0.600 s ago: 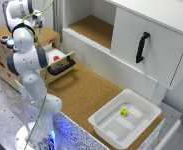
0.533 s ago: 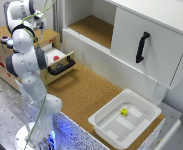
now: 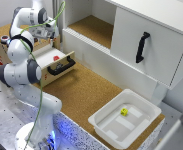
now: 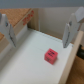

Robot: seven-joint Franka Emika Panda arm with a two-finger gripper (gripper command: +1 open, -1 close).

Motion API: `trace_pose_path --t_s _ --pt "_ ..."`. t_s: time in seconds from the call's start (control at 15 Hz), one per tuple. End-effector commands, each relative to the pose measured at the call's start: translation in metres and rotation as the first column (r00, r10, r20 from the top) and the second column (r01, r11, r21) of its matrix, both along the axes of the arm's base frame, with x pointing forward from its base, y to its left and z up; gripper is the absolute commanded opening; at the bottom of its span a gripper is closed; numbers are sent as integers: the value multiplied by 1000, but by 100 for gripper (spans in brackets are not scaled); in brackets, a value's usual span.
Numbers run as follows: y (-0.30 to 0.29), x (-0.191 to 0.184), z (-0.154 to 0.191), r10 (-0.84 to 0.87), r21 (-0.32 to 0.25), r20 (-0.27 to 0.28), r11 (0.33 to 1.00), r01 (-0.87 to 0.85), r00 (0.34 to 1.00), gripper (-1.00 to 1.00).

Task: Go towards the purple block and pick it up

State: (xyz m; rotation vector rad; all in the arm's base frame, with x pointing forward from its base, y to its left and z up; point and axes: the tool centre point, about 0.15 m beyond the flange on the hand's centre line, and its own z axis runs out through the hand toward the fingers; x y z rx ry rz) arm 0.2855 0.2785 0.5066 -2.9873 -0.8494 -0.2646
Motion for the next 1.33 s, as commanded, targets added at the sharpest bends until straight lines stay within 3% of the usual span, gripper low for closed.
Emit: trace_pose_path --t_s 0.0,0.27,0.47,0.87,1.0,1.27 --pt "63 41 2 202 -20 -1 979 -202 979 100" --pt "120 60 -8 413 -57 -50 908 -416 909 100" --pt "162 64 -12 588 -26 -101 805 -593 802 100" --pt "183 67 -34 743 -116 -250 614 -781 621 100" --pt "188 70 -43 749 -129 -260 599 -791 609 100" --pt "206 62 -48 796 -90 -265 541 -836 544 100"
